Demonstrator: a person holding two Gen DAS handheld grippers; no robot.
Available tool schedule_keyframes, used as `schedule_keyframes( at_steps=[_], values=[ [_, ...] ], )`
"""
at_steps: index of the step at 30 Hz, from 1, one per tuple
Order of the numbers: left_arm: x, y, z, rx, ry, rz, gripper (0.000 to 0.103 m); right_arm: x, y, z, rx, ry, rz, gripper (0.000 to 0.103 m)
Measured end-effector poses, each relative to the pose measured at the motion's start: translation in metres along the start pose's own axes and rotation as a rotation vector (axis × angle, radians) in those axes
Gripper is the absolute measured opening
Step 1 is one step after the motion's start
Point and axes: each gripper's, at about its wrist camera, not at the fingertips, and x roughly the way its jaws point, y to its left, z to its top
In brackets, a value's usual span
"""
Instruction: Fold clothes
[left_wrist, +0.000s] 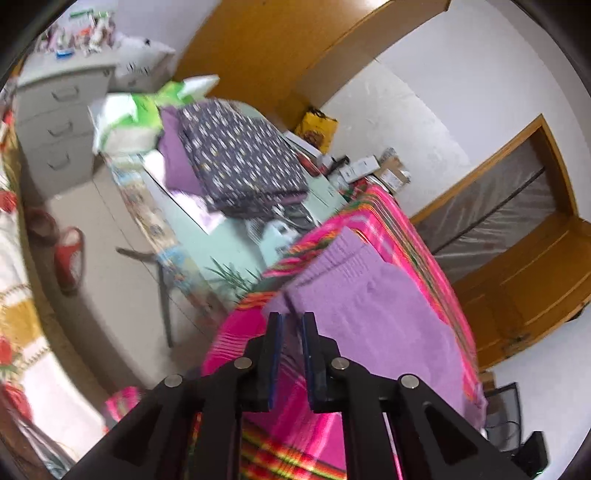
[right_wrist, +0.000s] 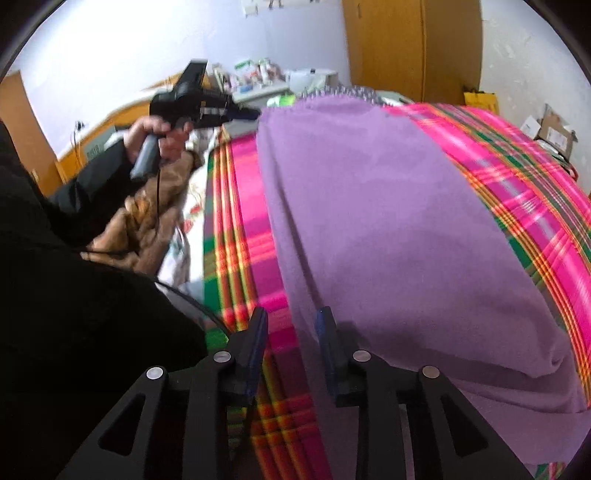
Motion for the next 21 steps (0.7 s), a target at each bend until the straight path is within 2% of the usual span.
schedule_keyframes(
  at_steps=[3, 5, 9, 12, 14, 21],
  values=[
    [-0.004, -0.011, -0.002, 0.032, -0.014, 0.002, 0.01, -0.002, -0.007, 0.007, 0.06, -0.069, -0.02, 0.028],
    [0.002, -0.03, -0.011, 0.091, 0.01, -0.024, 0.01, 0.003, -0.012, 0.011, 0.106, -0.095, -0.036, 0.028],
    [0.021, -0.067, -0.036, 0.218, 0.089, -0.069, 0.01, 0.024, -0.011, 0.013, 0.111, -0.058, -0.071, 0.021],
    [0.033, -0.077, -0.053, 0.244, 0.15, -0.093, 0.01, 0.037, -0.004, 0.009, 0.093, -0.014, -0.071, 0.019],
    [0.038, -0.081, -0.063, 0.252, 0.182, -0.103, 0.01, 0.039, 0.001, 0.006, 0.085, -0.015, -0.06, 0.019],
    [0.036, -0.092, -0.069, 0.297, 0.194, -0.101, 0.01, 0.031, -0.005, 0.008, 0.109, -0.039, -0.053, 0.019]
  ],
)
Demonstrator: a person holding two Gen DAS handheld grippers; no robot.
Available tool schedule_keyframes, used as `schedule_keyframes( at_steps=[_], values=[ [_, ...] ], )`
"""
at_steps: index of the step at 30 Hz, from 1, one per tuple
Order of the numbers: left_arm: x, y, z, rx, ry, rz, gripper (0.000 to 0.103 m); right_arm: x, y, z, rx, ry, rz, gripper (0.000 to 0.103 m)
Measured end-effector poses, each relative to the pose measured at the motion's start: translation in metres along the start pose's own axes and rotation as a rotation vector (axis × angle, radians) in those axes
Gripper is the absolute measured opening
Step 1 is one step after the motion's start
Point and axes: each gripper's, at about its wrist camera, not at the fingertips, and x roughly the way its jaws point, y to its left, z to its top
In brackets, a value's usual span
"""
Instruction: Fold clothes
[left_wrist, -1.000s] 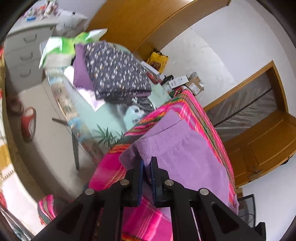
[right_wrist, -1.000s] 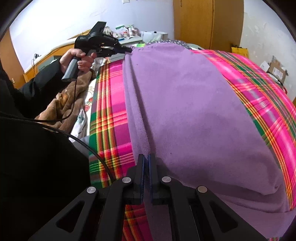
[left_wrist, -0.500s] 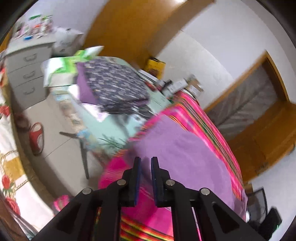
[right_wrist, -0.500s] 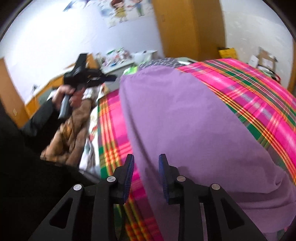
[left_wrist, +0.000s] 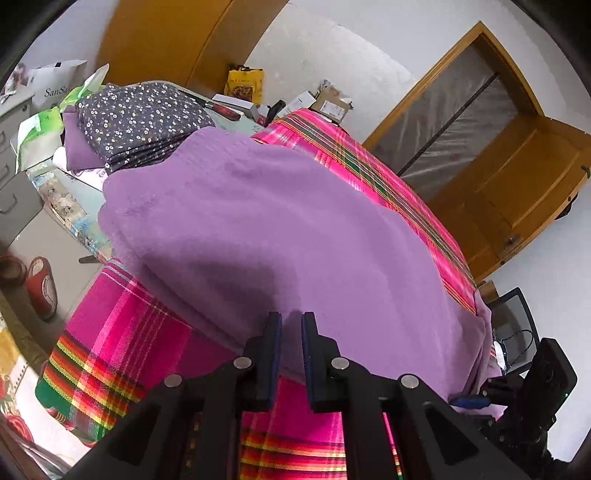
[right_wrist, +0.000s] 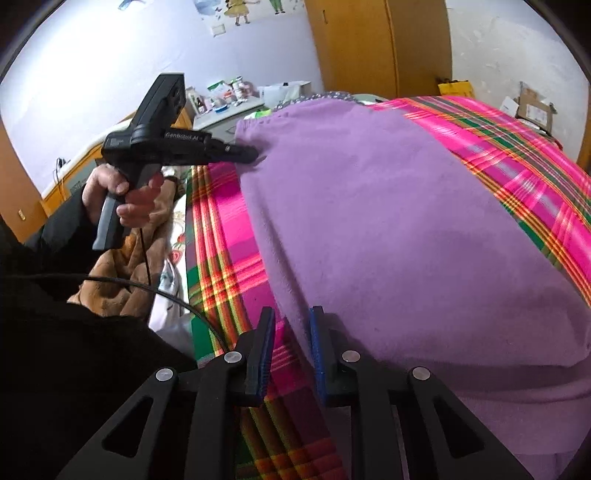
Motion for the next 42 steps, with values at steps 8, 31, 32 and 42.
schedule_keyframes(
  at_steps=[8, 31, 32, 42],
  values=[
    [0.008, -0.024, 0.04, 0.052, -0.059, 0.0, 0.01, 0.001, -0.047, 0.057, 0.192, -0.139, -0.089, 0.028],
    [0.018, 0.002, 0.057, 0.024, -0.054, 0.024, 0.009, 0.079, -0.114, 0.15, 0.358, 0.001, -0.037, 0.007],
    [0.018, 0.002, 0.063, 0.03, -0.067, 0.03, 0.009, 0.073, -0.112, 0.143, 0.356, -0.003, -0.052, 0.007],
    [0.062, 0.021, 0.103, 0.023, -0.027, 0.134, 0.007, 0.027, -0.099, 0.08, 0.425, -0.053, -0.098, 0.008]
  ],
)
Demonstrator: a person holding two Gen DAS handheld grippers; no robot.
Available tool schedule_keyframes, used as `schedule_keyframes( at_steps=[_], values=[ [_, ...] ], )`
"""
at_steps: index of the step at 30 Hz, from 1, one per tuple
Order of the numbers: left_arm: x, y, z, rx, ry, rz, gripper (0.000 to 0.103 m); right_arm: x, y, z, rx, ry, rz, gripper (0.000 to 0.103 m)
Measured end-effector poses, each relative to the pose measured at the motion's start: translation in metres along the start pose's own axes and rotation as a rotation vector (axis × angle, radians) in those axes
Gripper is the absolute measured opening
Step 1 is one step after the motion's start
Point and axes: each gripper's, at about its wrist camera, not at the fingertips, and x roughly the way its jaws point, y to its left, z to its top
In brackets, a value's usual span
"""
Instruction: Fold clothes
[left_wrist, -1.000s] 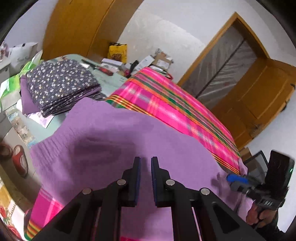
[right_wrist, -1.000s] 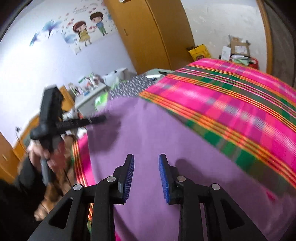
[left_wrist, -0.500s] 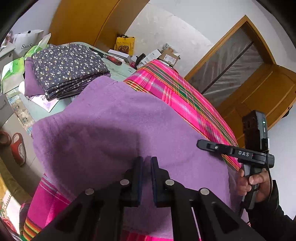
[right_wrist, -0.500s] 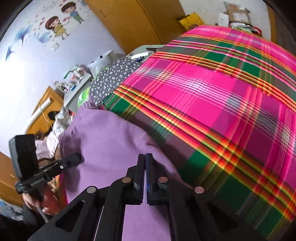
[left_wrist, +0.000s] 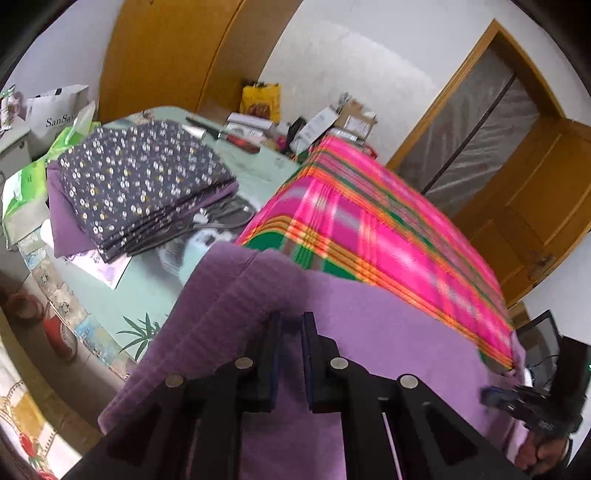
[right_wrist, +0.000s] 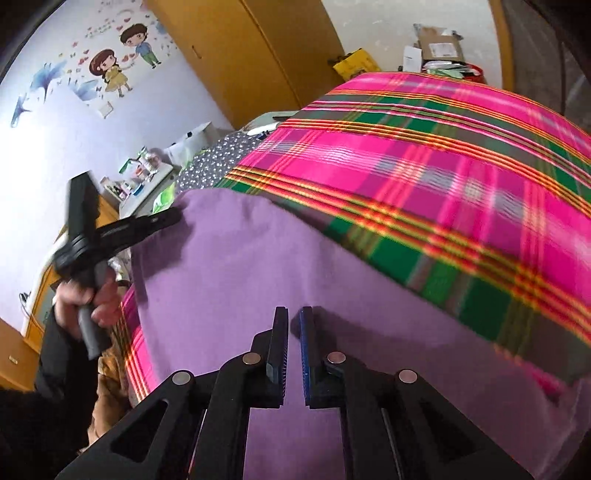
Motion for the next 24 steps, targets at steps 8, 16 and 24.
schedule_keyframes(
  at_steps=[8, 16, 24],
  values=[
    [-0.023, -0.011, -0.015, 0.035, -0.028, 0.003, 0.003, -0.025, -0.016, -0.036, 0.048, -0.072, -0.071, 0.012],
    [-0.03, -0.055, -0.065, 0.12, 0.031, -0.122, 0.003, -0.041, -0.028, -0.07, 0.09, -0.07, -0.093, 0.027],
    [-0.017, -0.099, -0.095, 0.188, 0.112, -0.205, 0.003, -0.116, -0.057, -0.084, 0.185, -0.239, -0.269, 0.027]
  ],
)
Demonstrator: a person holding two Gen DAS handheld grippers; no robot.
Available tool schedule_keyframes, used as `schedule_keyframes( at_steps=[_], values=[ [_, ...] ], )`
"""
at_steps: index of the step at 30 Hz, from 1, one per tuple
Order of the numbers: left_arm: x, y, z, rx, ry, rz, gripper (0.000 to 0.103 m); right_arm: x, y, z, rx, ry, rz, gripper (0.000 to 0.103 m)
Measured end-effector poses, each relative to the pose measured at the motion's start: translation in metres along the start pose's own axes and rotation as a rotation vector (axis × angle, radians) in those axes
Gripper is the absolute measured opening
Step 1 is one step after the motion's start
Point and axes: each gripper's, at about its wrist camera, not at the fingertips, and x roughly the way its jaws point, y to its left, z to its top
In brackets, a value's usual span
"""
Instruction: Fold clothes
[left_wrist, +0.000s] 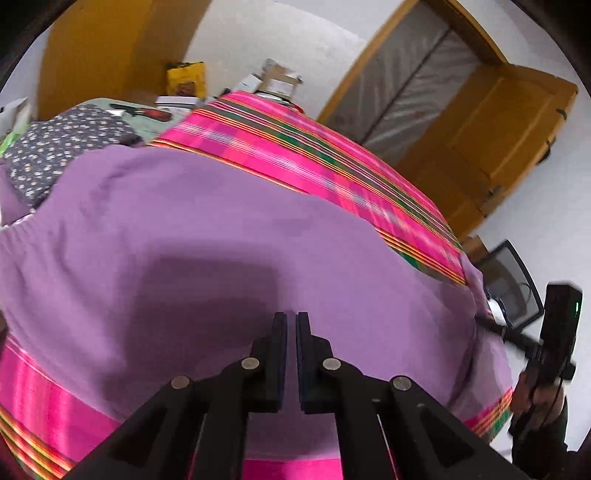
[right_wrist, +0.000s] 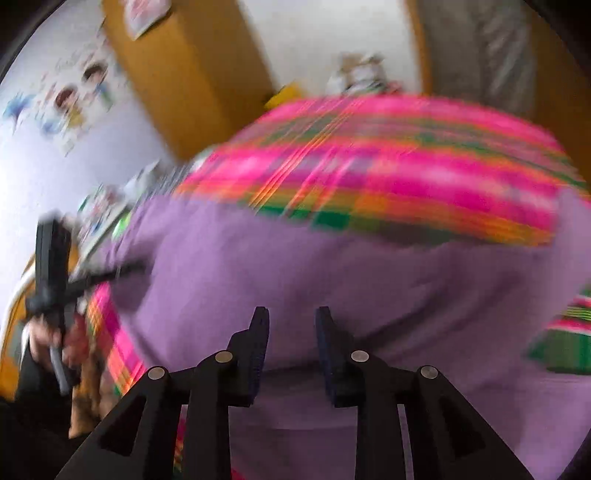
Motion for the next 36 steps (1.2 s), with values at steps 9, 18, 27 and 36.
schedule_keyframes(
  at_steps=[9, 18, 27, 36],
  values=[
    [0.021, -0.032, -0.012, 0.064, 0.049, -0.03, 0.003, -0.037, -0.092, 0.007, 0.214, -0.063, -0.249, 0.03],
    [0.029, -0.048, -0.015, 0.104, 0.071, -0.046, 0.003, -0.006, -0.105, 0.029, 0.129, -0.015, -0.414, 0.03],
    [0.029, -0.047, -0.014, 0.1, 0.073, -0.05, 0.003, 0.025, -0.134, 0.044, 0.122, 0.084, -0.56, 0.03],
    [0.027, -0.054, -0.015, 0.121, 0.072, -0.043, 0.003, 0.034, -0.129, 0.055, 0.123, 0.124, -0.536, 0.03]
  ],
)
